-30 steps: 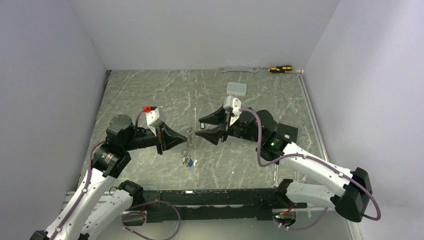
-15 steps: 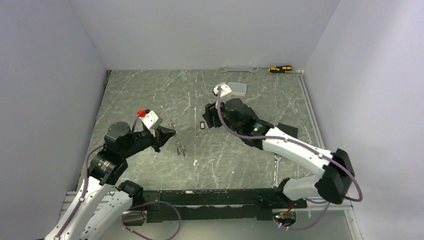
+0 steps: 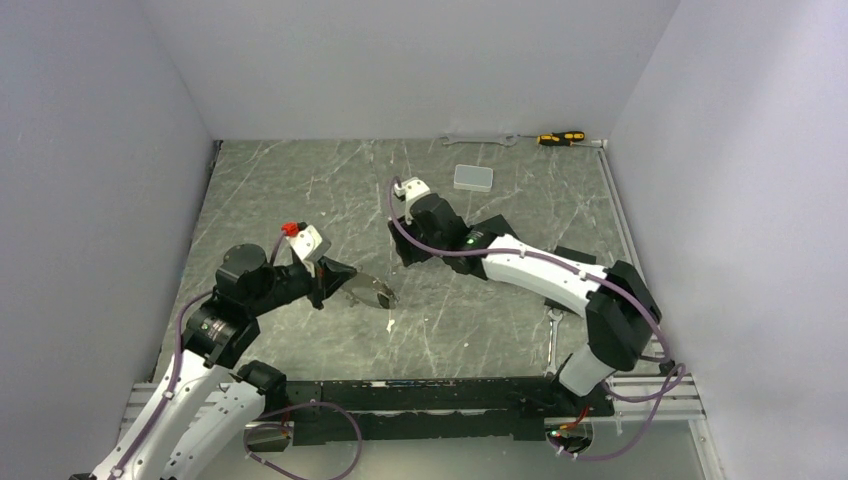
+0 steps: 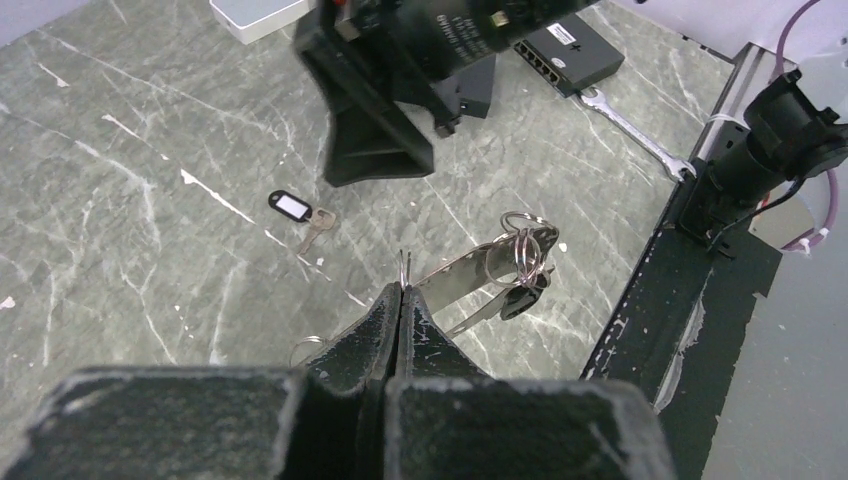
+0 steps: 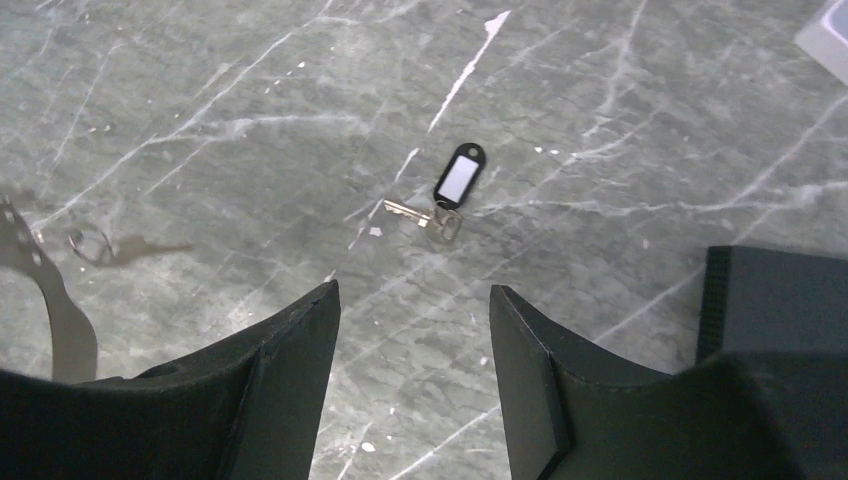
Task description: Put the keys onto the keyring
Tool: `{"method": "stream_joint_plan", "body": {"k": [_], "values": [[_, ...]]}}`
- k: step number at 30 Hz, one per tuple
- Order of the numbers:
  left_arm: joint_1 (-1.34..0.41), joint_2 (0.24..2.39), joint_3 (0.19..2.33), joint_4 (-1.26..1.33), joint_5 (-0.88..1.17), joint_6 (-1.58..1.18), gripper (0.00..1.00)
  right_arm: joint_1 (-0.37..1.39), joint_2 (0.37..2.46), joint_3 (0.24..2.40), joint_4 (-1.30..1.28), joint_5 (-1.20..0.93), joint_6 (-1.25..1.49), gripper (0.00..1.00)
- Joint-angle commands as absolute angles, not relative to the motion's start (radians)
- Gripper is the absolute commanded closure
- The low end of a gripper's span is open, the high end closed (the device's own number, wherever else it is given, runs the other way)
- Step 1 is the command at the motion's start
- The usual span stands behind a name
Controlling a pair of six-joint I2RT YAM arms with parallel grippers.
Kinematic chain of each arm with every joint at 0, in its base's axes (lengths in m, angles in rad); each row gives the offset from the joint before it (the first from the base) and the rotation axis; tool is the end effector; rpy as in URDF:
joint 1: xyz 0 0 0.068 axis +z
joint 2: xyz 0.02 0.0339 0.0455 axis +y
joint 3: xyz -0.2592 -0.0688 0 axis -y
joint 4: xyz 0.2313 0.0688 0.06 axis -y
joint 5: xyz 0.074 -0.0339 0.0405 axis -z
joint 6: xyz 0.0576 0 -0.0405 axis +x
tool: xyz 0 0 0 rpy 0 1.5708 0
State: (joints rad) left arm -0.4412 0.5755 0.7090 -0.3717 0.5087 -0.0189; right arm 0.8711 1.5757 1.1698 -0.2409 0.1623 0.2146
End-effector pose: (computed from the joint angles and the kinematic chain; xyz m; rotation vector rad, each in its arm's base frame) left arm 0.1188 -0.0871 0.3155 0.7414 1.6928 -0.7829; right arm 0.2402 0.2709 0.2576 -0.6359 2.1482 0.4199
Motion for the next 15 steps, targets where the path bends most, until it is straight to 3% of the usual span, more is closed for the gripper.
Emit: {"method": "stream_joint_plan", "body": {"k": [1,11,15], "values": [[-0.442,0.562,0.723,-0.326,0.548,-0.012,1.0,0.873,1.623,1.258,-0.263,0.087,0.247,0.41],[-0.442,0.558,0.759,-0.39,0.429,0.026,1.0,0.87,1.734,1.316,-0.286,0.118,0.157,0.44],[-0.442,0.523,0.768,-0.417,0.326,0.04,1.0,0.867,1.794,1.359,-0.304,0.102,0.136,0.5]]}}
